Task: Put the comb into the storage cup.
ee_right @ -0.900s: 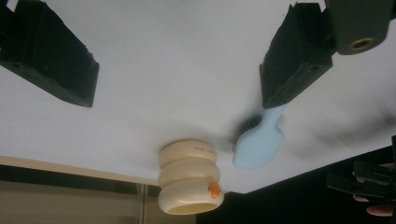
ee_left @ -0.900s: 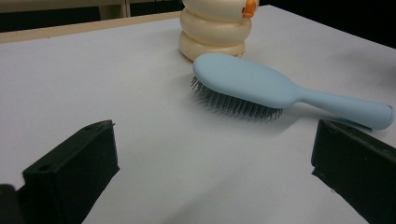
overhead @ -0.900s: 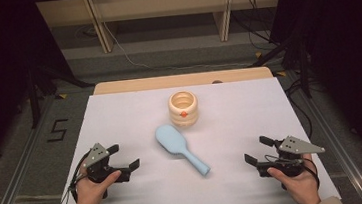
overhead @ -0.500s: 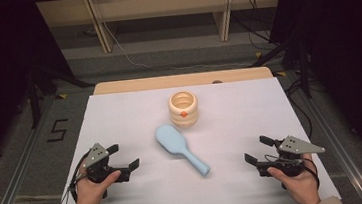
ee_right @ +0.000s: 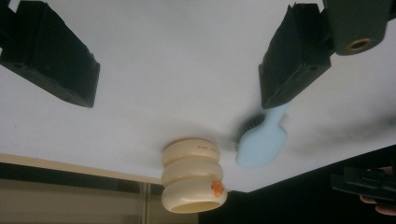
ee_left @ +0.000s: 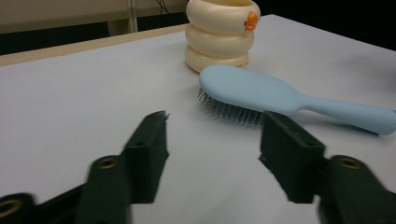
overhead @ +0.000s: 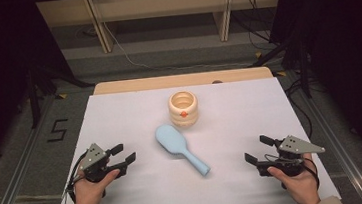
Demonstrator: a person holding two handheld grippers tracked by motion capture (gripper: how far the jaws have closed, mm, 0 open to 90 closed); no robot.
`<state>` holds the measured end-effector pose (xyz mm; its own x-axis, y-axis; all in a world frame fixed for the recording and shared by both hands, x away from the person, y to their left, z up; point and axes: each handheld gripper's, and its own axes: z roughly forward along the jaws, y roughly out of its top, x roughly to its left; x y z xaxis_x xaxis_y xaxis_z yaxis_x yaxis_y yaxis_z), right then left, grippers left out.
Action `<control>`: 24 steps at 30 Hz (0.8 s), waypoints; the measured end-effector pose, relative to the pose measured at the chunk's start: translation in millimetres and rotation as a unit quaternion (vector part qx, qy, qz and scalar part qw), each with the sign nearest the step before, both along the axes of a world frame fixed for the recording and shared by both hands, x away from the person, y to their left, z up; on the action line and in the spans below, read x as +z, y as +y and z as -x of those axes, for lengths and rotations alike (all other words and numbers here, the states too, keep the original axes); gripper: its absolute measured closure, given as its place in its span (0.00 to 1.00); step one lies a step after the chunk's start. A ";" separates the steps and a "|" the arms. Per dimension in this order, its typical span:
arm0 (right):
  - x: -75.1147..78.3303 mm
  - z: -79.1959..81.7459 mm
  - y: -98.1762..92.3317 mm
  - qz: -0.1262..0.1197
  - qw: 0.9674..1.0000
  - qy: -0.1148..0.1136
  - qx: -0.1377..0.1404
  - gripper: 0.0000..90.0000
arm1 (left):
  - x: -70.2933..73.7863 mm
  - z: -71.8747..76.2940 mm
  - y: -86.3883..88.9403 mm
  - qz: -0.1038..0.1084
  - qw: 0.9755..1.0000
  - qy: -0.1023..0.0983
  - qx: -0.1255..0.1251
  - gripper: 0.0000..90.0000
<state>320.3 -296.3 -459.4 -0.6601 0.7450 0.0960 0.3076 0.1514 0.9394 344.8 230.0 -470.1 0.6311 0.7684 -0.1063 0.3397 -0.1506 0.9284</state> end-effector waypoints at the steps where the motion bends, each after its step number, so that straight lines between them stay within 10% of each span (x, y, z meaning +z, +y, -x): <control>1: 0.0 -0.1 -0.1 -0.001 1.000 0.000 -0.001 0.15 | 0.2 0.0 -0.7 -0.004 1.000 -0.001 -0.006 0.57; 10: -0.4 -0.6 0.7 0.001 1.000 -0.001 0.000 0.15 | 5.5 5.7 -10.9 -0.037 0.999 -0.006 -0.037 0.98; 24: -0.2 -2.1 1.7 0.003 1.000 0.003 -0.010 0.16 | 21.8 3.9 -67.8 -0.034 0.993 0.031 -0.106 1.00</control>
